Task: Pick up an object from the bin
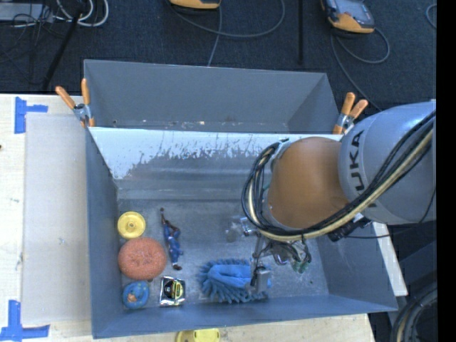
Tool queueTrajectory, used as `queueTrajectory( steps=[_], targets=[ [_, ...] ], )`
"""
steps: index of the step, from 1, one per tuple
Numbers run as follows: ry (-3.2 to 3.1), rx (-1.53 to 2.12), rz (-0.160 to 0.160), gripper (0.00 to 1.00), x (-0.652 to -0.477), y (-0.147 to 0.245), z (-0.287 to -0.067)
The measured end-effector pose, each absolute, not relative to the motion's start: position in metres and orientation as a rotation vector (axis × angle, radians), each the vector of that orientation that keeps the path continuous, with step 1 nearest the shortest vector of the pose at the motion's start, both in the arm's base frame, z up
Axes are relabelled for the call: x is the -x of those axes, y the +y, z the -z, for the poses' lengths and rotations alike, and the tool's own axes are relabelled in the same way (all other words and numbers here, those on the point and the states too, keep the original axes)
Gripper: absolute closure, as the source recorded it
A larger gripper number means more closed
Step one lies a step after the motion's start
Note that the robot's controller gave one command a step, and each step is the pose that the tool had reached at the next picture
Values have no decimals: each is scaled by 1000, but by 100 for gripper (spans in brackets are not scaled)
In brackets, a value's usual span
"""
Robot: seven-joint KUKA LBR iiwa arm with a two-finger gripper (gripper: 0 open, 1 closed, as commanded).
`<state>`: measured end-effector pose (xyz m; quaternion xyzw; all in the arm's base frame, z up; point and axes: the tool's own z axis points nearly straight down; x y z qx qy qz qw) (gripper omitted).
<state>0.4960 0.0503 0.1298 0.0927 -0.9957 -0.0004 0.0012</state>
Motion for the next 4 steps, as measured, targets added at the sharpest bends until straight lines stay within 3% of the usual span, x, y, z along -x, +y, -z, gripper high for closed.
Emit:
queueTrajectory(
  steps=[1, 2, 4],
  targets=[
    [-3137, -87, 1, 0, -508, 58, -70],
    [-3138, -94, 1, 100, -480, 57, -70],
    [-3138, -93, 1, 100, -479, 57, -72]
  ],
)
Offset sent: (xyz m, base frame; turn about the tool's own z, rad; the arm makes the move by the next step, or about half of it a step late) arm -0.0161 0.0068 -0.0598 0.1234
